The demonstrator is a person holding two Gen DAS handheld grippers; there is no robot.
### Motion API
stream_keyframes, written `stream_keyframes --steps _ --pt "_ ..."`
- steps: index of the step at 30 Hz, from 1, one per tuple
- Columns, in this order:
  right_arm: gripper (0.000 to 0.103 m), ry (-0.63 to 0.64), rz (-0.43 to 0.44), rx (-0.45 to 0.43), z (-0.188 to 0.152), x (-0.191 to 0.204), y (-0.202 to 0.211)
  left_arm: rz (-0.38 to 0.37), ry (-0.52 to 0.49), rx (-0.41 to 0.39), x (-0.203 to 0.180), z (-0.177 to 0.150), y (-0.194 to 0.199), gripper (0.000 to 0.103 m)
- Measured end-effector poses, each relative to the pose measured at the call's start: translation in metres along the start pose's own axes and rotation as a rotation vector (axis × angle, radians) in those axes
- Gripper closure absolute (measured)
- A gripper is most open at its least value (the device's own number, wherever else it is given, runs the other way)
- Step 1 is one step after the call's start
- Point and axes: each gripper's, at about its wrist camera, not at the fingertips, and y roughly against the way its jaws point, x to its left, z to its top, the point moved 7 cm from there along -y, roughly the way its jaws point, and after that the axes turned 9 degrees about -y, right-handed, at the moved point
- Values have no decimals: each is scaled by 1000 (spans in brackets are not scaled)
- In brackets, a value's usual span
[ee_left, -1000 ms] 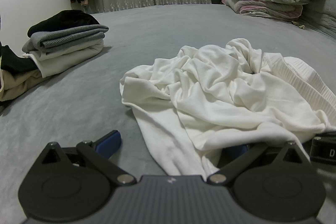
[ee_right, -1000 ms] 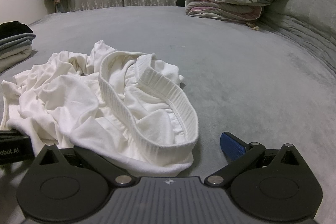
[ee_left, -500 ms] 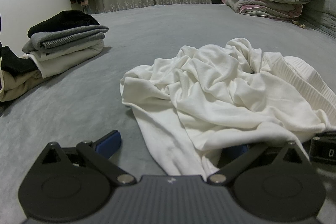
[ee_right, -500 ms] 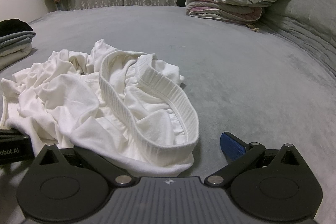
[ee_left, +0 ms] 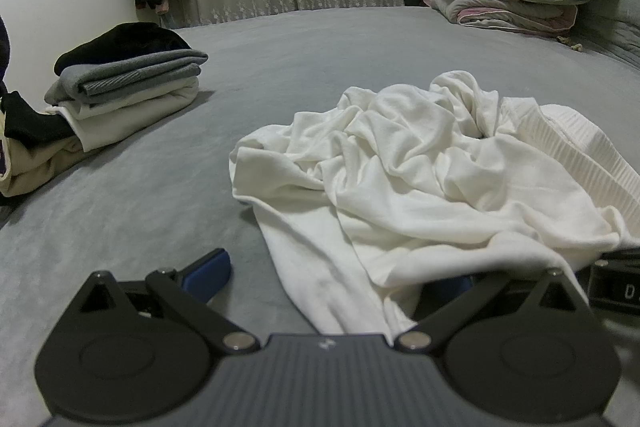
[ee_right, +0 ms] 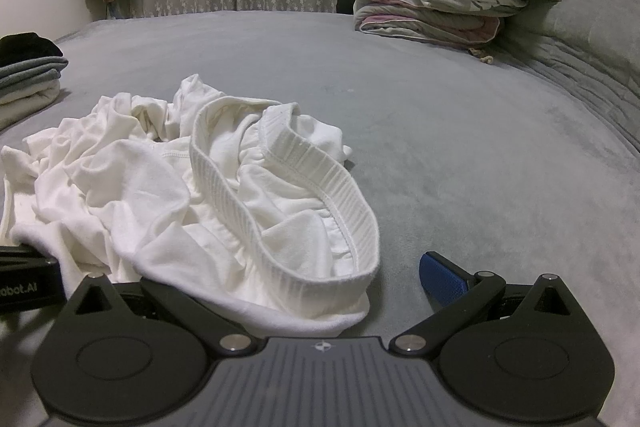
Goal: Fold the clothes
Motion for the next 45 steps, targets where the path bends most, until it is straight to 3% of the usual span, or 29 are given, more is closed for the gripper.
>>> stream_keyframes --steps 9,12,17,21,27,33,39,45 --pt "0 128 4 -13 3 8 5 8 -6 -3 -1 -1 4 0" --pt "0 165 54 -2 5 11 7 7 -14 -1 -4 -1 7 0" --pt "0 204 138 17 17 8 11 -80 -37 44 -3 1 16 0" --pt "0 93 191 -6 42 -17 24 -122 -24 19 0 7 34 0" --pt "0 -118 258 81 50 -64 25 -198 -100 -43 -29 18 62 0" --pt "1 -150 216 114 49 -82 23 -254 -149 -36 -73 31 61 0" --pt "1 -182 176 101 52 -94 23 -290 -208 -89 -114 48 66 0" --pt "1 -257 129 123 52 -122 19 -326 -234 -34 -150 49 49 0"
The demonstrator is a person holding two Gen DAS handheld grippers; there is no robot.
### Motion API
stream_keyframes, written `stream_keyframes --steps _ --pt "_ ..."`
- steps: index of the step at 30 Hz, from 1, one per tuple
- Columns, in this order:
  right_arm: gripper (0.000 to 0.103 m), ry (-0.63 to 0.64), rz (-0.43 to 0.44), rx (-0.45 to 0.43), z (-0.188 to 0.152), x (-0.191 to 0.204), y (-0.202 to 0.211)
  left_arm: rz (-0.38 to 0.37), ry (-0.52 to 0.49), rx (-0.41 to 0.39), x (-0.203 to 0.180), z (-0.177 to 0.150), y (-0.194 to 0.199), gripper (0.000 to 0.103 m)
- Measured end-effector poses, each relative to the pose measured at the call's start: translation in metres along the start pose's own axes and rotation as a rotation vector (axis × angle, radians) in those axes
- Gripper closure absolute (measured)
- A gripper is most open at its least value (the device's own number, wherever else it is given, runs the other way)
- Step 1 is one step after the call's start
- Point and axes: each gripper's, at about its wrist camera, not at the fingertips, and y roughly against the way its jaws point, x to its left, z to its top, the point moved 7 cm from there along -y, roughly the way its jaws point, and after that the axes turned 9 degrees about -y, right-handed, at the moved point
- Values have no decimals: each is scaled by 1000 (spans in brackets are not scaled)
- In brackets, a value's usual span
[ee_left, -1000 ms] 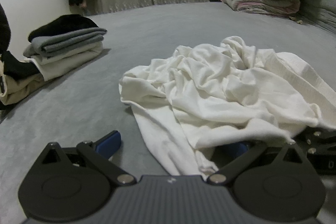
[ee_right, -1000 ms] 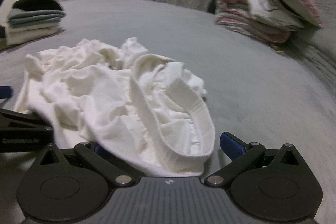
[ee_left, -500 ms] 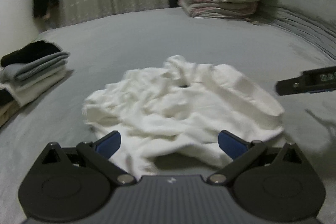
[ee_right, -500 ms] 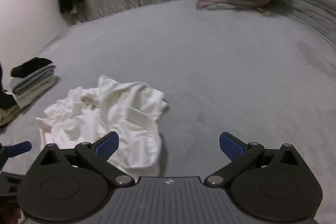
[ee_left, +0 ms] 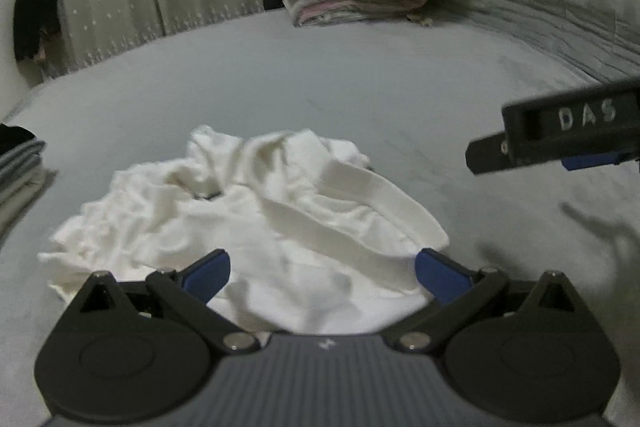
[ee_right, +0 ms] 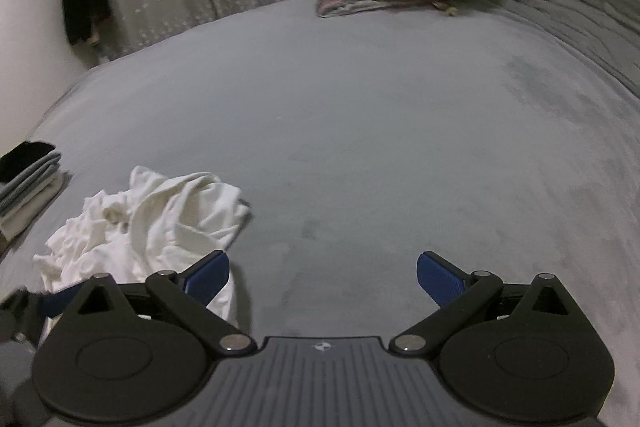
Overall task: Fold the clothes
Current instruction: 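Lower the left tool onto the ribbed waistband and close it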
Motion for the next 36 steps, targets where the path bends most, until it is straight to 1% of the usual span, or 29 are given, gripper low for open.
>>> stream_keyframes --steps 3,7,16,17,19,23,25,29,30,31,32,33,34,36 --pt "1 -18 -9 4 2 -7 0 -13 2 6 -8 3 -8 0" --pt "1 -29 -14 17 4 -8 -4 -5 -28 8 -16 3 -16 0" --pt "1 -22 3 27 6 -4 -7 7 -34 17 -19 0 -24 1" --pt "1 -22 2 28 6 -4 -8 6 -33 16 -19 0 -24 2" --pt "1 -24 -1 30 5 -4 -9 1 -28 15 -17 0 -24 10" --pt "1 -23 -4 29 1 0 -8 -8 -8 15 -12 1 -23 16" --pt "1 -22 -10 33 -1 0 -9 -7 1 13 -8 -1 -21 25" --pt "1 -24 -16 41 -4 1 -11 -9 11 12 -2 -1 -18 40" --pt "1 -22 -17 41 -4 1 -11 -11 17 14 -1 -1 -18 46" --pt "1 -20 -19 40 -4 1 -11 -13 22 15 1 -1 -17 54" --pt "1 -19 -21 40 -5 1 -11 -15 27 18 4 -1 -16 60" --pt "1 -18 -23 39 -5 1 -11 -17 31 21 6 -1 -15 73" --pt "1 -18 -23 38 -5 1 -11 -18 36 25 9 -1 -13 81" --pt "1 -19 -24 35 -5 1 -11 -42 65 24 16 -1 -7 88"
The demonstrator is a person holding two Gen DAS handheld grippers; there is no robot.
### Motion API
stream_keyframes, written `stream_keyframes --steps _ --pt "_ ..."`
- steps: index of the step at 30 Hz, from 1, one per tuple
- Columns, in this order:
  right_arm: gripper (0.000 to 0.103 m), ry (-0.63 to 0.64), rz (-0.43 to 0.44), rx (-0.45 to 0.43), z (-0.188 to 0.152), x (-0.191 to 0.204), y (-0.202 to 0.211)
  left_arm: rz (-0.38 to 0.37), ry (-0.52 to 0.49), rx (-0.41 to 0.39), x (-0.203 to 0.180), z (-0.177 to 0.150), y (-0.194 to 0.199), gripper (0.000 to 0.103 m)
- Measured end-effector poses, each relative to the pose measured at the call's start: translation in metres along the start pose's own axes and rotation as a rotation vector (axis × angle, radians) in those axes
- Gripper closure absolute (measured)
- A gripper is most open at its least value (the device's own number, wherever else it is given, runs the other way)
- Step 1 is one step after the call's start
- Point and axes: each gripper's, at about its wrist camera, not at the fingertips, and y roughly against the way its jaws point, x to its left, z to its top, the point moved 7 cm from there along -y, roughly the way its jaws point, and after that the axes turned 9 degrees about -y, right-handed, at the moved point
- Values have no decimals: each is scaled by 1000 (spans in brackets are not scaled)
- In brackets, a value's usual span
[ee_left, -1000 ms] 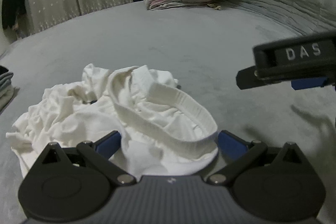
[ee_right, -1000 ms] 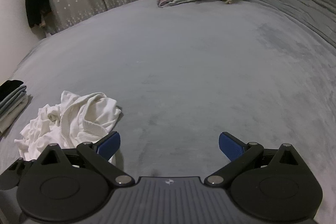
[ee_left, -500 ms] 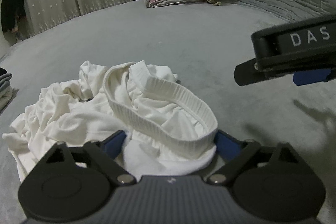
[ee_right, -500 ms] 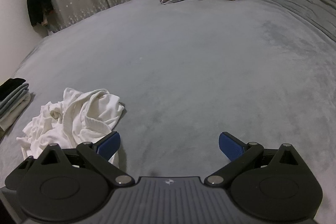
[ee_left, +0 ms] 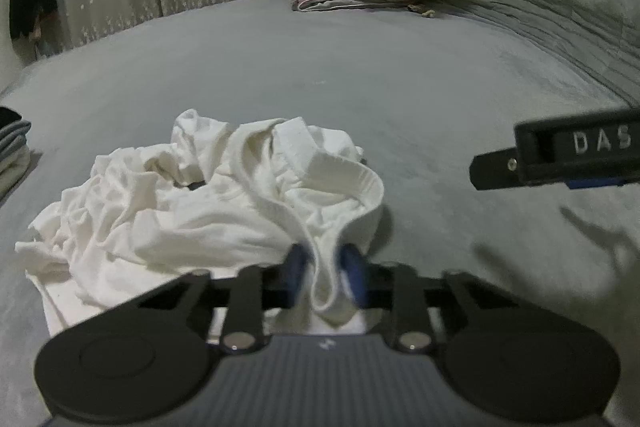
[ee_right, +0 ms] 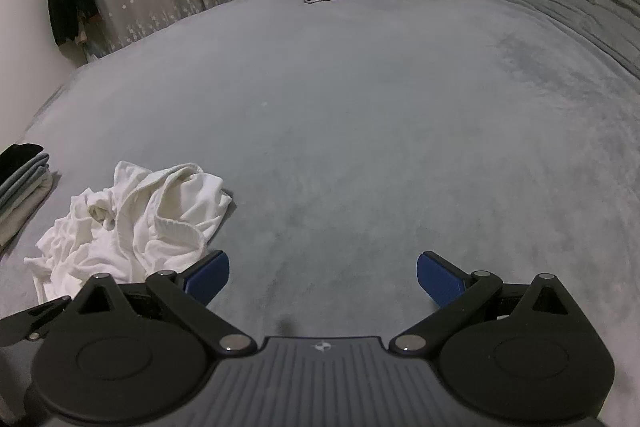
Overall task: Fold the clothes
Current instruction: 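Lower the left tool onto the ribbed waistband and close it, then lift the waistband with the left tool while the right tool grasps the waistband beside it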
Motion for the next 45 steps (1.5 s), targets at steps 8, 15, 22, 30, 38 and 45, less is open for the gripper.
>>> stream_keyframes --steps 8,15,22,30,38,45 --pt "1 -8 2 -8 2 -3 2 -29 21 -85 43 5 64 92" --pt "1 38 46 -10 -3 10 1 21 41 -91 95 -16 94 94" --pt "2 173 82 -47 -15 42 0 47 64 -60 134 -53 110 94" --pt "8 425 216 -185 -16 96 7 17 76 -58 151 -69 119 94" --pt "33 615 262 -124 -27 134 -30 -20 116 -3 158 -79 110 94" --pt "33 819 328 -169 -38 169 -43 -37 107 17 154 -84 101 90"
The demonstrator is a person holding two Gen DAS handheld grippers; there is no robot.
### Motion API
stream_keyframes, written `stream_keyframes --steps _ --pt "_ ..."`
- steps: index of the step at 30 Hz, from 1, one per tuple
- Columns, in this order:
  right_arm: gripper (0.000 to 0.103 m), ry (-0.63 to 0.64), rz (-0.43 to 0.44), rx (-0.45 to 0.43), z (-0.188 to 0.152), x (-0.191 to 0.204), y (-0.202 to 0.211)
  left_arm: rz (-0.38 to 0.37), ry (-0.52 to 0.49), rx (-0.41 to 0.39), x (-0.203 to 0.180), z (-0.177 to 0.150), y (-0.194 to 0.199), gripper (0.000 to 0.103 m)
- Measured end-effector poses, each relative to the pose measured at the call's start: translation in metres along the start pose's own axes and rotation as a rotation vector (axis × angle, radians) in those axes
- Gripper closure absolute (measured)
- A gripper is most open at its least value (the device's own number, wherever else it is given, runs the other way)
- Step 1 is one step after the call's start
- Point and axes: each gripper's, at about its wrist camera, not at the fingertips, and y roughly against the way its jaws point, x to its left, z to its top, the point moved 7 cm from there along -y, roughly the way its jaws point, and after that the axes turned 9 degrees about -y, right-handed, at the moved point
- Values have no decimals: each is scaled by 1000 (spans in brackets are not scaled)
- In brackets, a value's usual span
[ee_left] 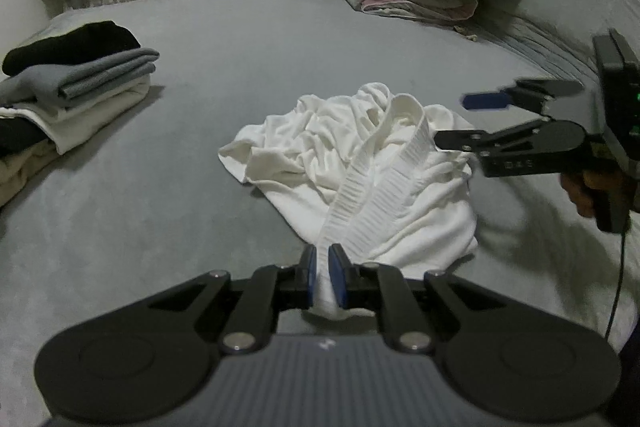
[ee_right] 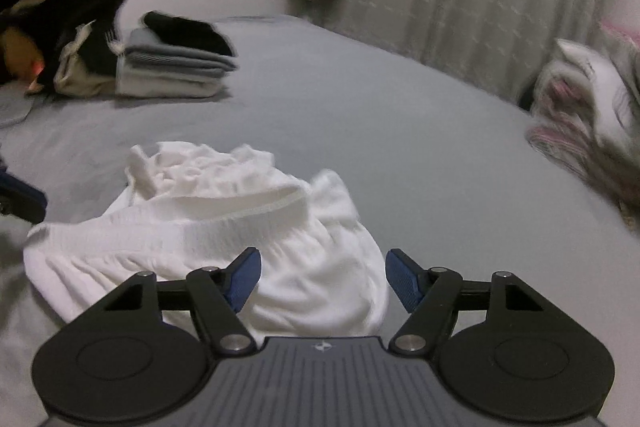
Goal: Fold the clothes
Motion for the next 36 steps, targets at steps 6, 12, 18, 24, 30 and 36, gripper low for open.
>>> stream_keyframes --steps 6,12,18,24,30,36 --pt "35 72 78 16 -2 16 -21 -9 -6 -1 -3 6 -11 44" --pt "70 66 160 30 -4 22 -22 -61 -17 67 -16 -4 -30 28" --pt "72 28 159 -9 6 16 -15 -38 -31 81 -20 -14 -31 86" --pt "51 66 167 -6 3 20 -19 -31 -48 7 -3 0 0 93" --pt "19 82 135 -34 4 25 -27 33 -56 6 16 1 7 93" --pt "95 -7 218 -43 6 28 -29 36 -91 -76 12 13 22 93"
